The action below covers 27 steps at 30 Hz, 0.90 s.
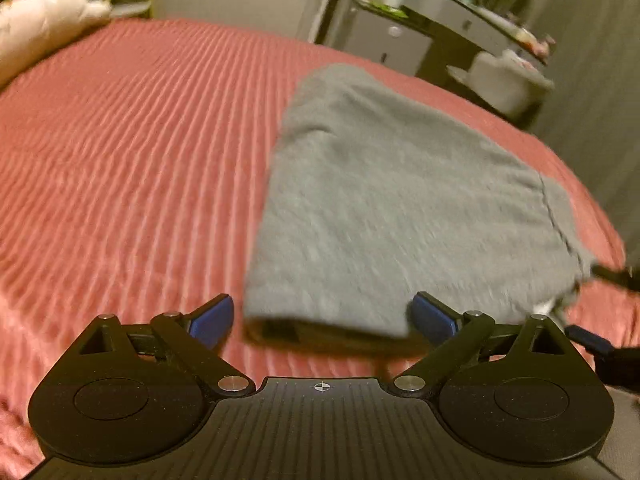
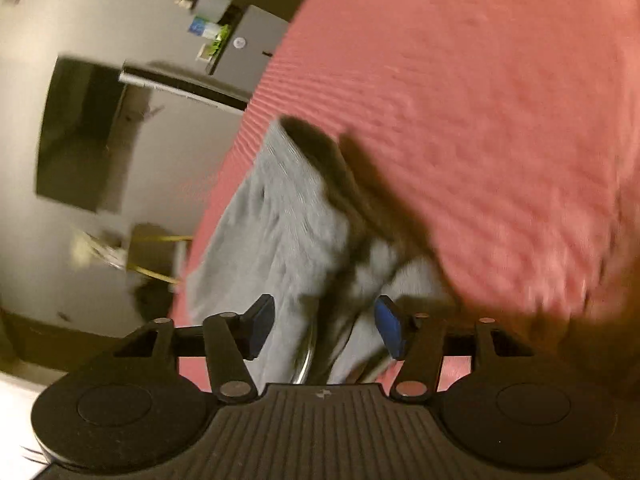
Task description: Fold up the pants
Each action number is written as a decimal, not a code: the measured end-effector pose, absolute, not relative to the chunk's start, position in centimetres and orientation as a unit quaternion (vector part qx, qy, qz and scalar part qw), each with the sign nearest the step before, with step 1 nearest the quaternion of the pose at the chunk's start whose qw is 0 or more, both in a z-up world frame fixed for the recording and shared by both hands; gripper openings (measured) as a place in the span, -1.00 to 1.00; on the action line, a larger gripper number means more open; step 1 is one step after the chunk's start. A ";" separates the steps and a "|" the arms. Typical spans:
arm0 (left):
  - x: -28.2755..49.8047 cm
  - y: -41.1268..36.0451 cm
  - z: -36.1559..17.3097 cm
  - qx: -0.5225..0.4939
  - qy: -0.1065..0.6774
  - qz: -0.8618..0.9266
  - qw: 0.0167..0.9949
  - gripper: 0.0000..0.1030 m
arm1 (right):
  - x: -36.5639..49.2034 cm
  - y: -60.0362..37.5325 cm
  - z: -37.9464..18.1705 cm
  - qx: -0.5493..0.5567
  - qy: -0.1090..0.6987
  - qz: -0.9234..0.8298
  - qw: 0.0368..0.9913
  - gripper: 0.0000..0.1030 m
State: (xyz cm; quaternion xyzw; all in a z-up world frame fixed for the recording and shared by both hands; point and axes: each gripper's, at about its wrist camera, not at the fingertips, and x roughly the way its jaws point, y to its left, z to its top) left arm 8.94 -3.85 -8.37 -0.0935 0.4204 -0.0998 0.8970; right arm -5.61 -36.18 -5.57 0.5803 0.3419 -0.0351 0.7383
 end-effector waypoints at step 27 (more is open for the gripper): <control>9.8 1.8 -15.0 -0.506 0.437 -0.151 0.728 0.76 | -5.6 -37.2 -12.9 0.801 0.199 0.018 0.565 0.93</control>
